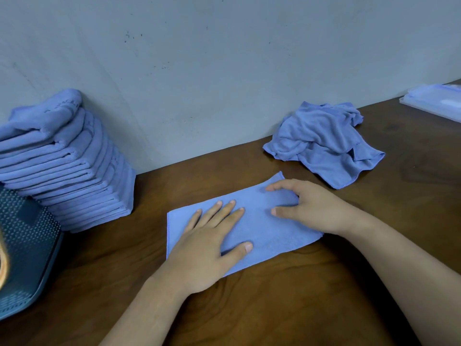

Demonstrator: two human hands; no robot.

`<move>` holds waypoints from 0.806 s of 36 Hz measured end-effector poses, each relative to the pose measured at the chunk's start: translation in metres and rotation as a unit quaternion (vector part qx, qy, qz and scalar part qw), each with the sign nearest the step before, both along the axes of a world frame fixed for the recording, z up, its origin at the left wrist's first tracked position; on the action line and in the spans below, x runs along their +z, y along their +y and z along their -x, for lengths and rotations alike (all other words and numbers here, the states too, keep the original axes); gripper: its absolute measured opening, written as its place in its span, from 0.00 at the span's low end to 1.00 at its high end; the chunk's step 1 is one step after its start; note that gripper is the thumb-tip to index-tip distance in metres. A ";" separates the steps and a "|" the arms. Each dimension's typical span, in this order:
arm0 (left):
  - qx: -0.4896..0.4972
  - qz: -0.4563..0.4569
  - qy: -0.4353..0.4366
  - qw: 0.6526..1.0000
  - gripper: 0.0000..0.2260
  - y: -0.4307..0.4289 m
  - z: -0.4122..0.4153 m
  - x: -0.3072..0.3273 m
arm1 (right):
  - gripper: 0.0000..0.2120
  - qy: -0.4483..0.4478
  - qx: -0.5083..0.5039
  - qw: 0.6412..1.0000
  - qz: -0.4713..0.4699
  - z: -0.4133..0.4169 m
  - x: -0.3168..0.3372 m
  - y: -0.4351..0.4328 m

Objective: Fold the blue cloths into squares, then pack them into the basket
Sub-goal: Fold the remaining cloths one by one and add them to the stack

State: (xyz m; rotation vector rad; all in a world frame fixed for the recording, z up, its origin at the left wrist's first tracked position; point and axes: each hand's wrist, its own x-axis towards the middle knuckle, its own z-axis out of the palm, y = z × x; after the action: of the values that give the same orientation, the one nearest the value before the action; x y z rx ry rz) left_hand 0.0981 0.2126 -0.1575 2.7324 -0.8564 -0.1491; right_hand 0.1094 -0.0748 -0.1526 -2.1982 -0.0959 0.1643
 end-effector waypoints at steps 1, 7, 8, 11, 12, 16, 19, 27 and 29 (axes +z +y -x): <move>0.008 0.028 -0.007 1.000 0.29 0.003 0.000 -0.001 | 0.23 -0.002 -0.004 1.000 0.003 0.001 -0.001 0.000; 0.103 0.097 -0.070 0.987 0.20 0.046 0.007 -0.007 | 0.32 -0.005 0.004 0.999 0.045 0.003 -0.001 -0.005; 0.114 0.101 -0.064 0.986 0.20 0.058 0.010 -0.008 | 0.32 -0.005 0.006 0.999 0.048 0.002 0.000 -0.006; 0.128 0.103 -0.033 0.986 0.22 0.088 0.023 -0.007 | 0.32 -0.005 0.005 0.999 0.046 0.002 0.002 -0.009; 0.132 0.104 -0.024 0.985 0.22 0.096 0.029 -0.006 | 0.32 -0.005 0.001 0.999 0.045 0.002 0.004 -0.009; 0.150 0.113 -0.006 0.982 0.24 0.114 0.048 -0.001 | 0.32 -0.005 -0.006 1.000 0.027 0.005 0.011 -0.004; 0.162 0.121 -0.007 0.979 0.24 0.118 0.049 -0.001 | 0.30 -0.009 -0.031 0.999 -0.011 0.009 0.014 0.006; 0.179 0.170 0.015 0.969 0.21 0.117 0.041 -0.002 | 0.30 -0.015 0.002 0.997 0.081 0.002 0.074 0.042; 0.177 0.169 0.015 0.969 0.20 0.117 0.041 -0.004 | 0.31 -0.006 0.023 0.994 0.107 0.001 0.089 0.058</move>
State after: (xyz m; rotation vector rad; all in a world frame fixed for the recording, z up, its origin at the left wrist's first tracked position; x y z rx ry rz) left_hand 0.0576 0.3291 -0.1620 2.4984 -0.3340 0.0259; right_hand 0.1089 -0.0171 -0.0635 -2.4127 -0.1404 0.1941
